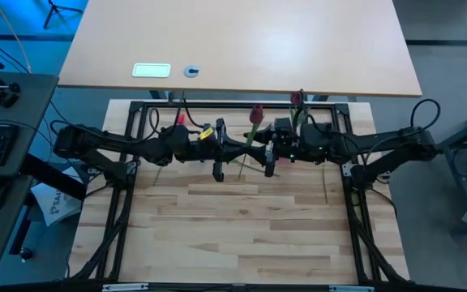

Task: Sort flowers into vase by color
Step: Put the dark red tulip into the purple vase, then put the top right red tulip into the transparent vase

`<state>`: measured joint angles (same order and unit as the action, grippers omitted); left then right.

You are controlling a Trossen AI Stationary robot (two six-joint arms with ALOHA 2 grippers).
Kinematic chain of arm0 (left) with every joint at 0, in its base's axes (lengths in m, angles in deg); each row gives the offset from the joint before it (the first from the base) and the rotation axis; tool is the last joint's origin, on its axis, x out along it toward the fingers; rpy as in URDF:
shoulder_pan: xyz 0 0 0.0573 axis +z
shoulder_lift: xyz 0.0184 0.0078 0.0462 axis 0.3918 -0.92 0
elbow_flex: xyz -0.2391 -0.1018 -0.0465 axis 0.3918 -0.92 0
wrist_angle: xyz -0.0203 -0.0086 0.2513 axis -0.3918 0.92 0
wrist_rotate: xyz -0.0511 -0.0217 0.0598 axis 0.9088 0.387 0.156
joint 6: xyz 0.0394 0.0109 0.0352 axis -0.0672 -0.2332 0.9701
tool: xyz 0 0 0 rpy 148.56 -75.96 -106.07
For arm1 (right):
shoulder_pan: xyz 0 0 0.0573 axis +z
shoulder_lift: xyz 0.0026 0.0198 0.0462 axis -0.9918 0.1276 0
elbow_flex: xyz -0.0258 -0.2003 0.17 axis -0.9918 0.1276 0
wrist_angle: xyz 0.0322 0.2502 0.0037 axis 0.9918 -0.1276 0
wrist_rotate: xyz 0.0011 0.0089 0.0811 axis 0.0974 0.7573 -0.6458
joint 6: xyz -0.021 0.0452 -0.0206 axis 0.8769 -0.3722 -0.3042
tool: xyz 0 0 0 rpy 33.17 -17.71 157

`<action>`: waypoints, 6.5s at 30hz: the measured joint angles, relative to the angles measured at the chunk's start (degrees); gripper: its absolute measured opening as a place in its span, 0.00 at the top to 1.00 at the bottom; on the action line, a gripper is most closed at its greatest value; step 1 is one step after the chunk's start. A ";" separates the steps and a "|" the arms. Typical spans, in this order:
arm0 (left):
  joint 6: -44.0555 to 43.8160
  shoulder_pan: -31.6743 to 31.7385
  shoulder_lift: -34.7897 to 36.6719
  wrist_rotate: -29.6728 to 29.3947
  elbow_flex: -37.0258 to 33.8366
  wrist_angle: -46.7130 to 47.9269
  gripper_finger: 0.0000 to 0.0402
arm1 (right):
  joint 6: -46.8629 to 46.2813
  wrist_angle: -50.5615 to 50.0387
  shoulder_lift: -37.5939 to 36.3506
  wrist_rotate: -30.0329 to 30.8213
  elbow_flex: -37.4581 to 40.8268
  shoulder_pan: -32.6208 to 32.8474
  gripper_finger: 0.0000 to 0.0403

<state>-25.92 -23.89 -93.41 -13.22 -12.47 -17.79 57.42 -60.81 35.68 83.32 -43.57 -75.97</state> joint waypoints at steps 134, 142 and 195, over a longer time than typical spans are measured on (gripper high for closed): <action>-10.48 4.70 27.88 -13.49 -25.97 8.20 0.63 | 3.19 -31.84 -19.59 12.09 15.09 -14.97 0.63; -10.47 4.68 27.88 -13.47 -25.97 8.24 0.63 | 4.04 -40.21 -19.62 12.10 11.54 -14.97 0.31; -8.98 4.70 27.88 -13.14 -25.97 9.18 0.63 | -13.24 -41.73 -7.93 -22.20 -3.04 3.41 0.21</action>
<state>-34.91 -19.19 -65.53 -26.36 -38.43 -8.61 44.18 -102.54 27.75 61.11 -46.61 -72.56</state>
